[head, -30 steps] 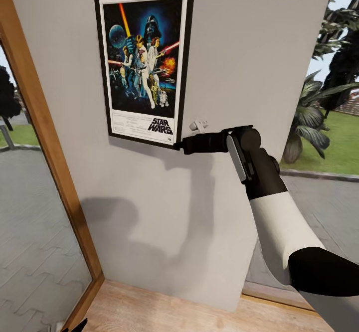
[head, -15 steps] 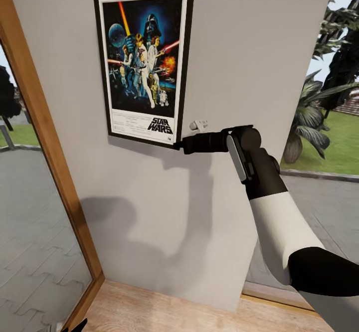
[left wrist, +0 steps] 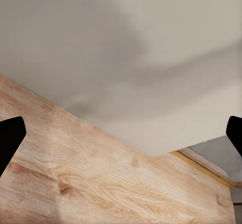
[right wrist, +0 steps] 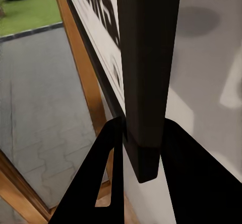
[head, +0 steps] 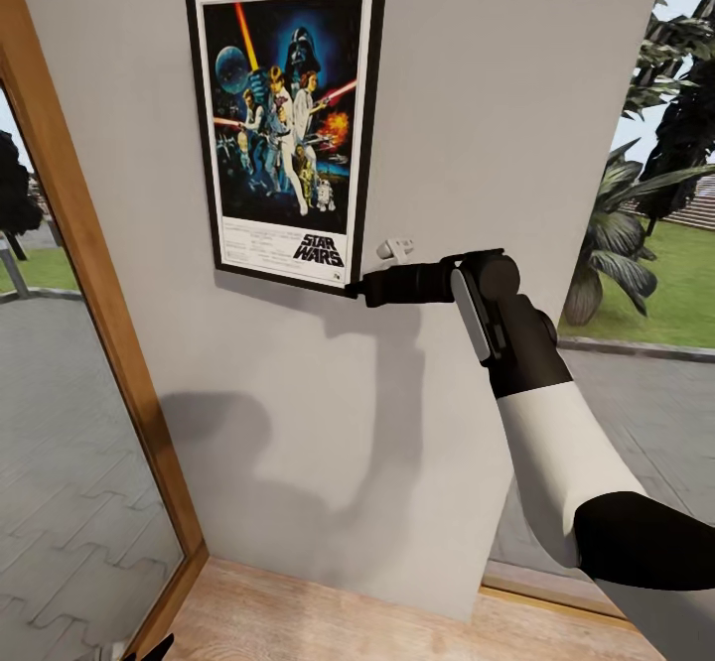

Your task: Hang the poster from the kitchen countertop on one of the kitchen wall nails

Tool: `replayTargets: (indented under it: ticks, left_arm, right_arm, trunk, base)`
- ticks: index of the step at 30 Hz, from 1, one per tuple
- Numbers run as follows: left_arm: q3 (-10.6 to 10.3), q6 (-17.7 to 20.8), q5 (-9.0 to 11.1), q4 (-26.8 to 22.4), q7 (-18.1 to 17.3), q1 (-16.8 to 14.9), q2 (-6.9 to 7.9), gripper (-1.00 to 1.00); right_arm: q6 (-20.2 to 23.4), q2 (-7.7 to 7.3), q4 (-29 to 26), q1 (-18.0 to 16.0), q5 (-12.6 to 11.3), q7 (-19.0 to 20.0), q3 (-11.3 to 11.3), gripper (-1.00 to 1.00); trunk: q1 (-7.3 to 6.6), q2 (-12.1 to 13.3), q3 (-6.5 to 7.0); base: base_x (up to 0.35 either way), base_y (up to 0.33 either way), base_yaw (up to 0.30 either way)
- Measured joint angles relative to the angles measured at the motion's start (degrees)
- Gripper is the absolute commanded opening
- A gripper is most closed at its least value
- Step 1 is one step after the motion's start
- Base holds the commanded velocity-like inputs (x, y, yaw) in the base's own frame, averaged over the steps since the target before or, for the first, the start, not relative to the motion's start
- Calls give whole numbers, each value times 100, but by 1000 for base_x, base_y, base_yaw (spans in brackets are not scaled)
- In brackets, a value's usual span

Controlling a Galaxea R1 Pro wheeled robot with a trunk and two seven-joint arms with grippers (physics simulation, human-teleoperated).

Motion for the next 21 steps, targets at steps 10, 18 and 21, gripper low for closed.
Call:
replayTargets:
  ticks: [10,18,21]
  left_arm:
    - [0,2,0,0,0,0,3,100]
    - [0,0,0,0,0,0,5,100]
    - [0,-1,0,0,0,0,7,100]
  right_arm:
    - [-6,0,0,0,1,0,0,-100]
    - [-7,0,0,0,4,-2,0,-100]
    - [-5,0,0,0,-1,-6,0,-100]
  trunk:
    - [0,0,0]
    - [-1,1,0]
    - [-1,0,0]
  base:
    - [108,0,0]
    - [113,0,0]
    - [51,0,0]
